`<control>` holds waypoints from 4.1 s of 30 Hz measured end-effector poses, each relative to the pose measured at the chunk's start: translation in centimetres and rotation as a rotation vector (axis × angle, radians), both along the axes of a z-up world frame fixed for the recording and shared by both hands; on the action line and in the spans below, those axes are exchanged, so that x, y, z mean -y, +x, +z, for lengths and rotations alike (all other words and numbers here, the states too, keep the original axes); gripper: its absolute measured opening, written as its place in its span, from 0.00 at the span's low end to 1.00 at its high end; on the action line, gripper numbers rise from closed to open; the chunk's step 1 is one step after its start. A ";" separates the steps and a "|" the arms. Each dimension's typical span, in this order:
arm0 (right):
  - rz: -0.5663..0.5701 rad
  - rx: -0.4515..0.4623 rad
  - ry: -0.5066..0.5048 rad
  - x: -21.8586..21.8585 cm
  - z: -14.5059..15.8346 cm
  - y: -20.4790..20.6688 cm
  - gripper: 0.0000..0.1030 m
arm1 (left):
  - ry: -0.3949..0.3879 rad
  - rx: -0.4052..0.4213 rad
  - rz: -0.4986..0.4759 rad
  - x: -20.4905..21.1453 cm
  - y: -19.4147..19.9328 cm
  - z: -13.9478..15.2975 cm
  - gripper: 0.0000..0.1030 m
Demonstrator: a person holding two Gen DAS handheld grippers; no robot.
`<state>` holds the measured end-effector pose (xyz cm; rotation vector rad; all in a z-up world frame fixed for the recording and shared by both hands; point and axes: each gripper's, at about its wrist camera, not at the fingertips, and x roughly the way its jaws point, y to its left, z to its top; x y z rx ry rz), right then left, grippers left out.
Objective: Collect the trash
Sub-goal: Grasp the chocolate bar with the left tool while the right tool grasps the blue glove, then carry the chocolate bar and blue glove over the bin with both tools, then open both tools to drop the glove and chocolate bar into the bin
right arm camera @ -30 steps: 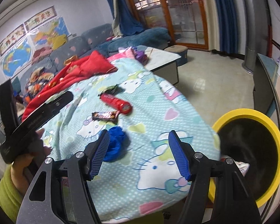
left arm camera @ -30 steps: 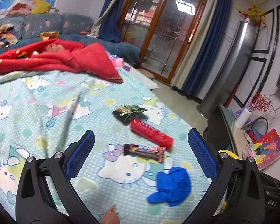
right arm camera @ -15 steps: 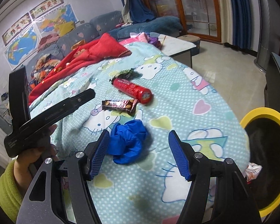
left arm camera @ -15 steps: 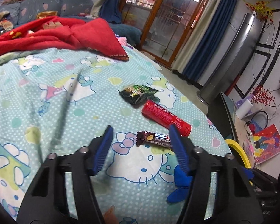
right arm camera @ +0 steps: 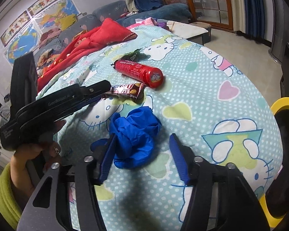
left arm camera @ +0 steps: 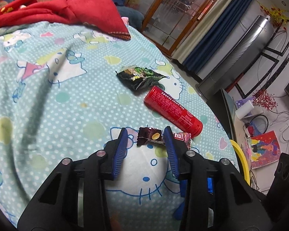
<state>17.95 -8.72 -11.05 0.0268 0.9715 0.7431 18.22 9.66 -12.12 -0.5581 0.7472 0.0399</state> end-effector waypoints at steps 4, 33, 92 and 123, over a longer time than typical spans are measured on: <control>0.005 0.006 -0.001 0.1 -0.1 -0.3 0.39 | -0.002 -0.005 -0.011 0.2 0.1 0.0 0.23; -0.046 0.030 0.039 4.8 2.2 -1.2 0.10 | 0.048 0.116 -0.113 3.4 -3.3 3.8 0.00; -0.622 0.092 0.109 24.5 3.5 2.9 0.10 | 0.188 0.214 -0.548 21.4 -3.2 6.5 0.00; -0.765 -0.058 0.125 30.1 -1.4 4.0 0.26 | 0.248 0.116 -0.706 28.6 -0.6 1.9 0.01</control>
